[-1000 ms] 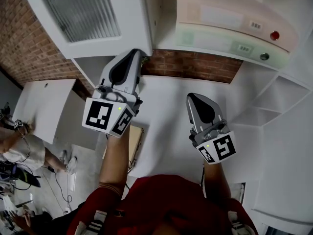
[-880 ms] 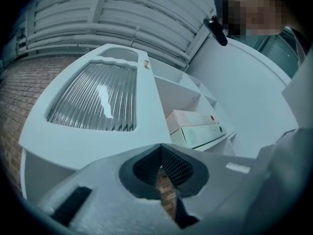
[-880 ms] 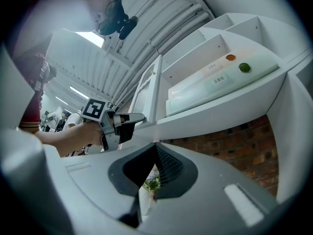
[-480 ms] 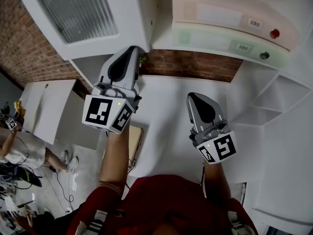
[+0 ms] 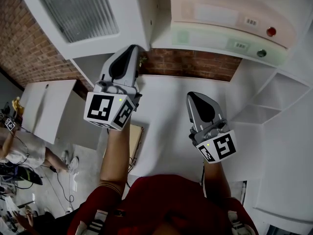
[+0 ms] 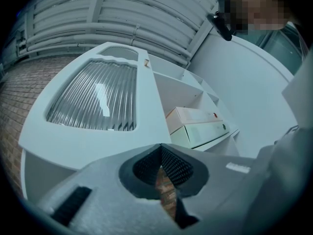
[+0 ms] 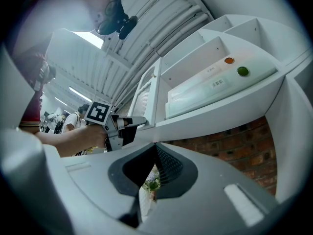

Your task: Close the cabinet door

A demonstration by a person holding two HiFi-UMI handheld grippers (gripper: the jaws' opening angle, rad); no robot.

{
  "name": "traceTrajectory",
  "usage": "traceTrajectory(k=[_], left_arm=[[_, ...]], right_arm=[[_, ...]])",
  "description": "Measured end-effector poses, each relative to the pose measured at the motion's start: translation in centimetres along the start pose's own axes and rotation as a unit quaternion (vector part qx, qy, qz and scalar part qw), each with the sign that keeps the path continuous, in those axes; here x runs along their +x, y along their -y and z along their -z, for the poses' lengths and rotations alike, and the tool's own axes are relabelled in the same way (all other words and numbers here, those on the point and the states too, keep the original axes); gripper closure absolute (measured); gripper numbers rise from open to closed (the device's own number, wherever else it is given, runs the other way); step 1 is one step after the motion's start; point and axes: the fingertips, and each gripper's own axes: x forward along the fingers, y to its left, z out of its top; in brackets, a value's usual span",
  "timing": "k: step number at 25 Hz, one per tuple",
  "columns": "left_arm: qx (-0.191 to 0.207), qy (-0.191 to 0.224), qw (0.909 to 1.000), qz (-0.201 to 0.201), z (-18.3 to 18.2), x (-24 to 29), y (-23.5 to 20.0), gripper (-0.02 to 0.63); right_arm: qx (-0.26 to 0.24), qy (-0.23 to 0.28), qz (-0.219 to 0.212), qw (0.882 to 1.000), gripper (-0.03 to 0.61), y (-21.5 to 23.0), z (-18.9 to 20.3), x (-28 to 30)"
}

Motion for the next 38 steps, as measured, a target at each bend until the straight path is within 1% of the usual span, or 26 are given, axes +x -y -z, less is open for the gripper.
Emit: traceTrajectory(k=[11,18,27,34,38], left_arm=[[-0.004,-0.006,1.0000,-0.003,-0.2,-2.1,0.2,0.614],[-0.020,-0.004,0.9995,0.022,0.4,-4.8,3.0,0.614],[-0.045,0.002,0.9977,0.051,0.7,-9.7,6.2,0.614],[-0.061,-0.007,0.9954,0.073,1.2,-13.1,8.6,0.614],[-0.070,-0.011,0.9944,0.078,1.5,-14.6,9.2,0.614]], right_arm=[[-0.004,-0.002,-0.004,1.000,0.565,-1.7,-0.9,-0.4],[-0.008,-0.002,-0.016,1.000,0.565,-3.7,-1.6,-0.4],[-0.017,-0.002,-0.018,1.000,0.565,-6.3,-2.7,-1.4],[-0.013,0.000,-0.021,1.000,0.565,-8.5,-2.8,-2.4],[-0.014,-0.004,-0.023,1.000,0.566,-9.7,-2.6,-2.9]])
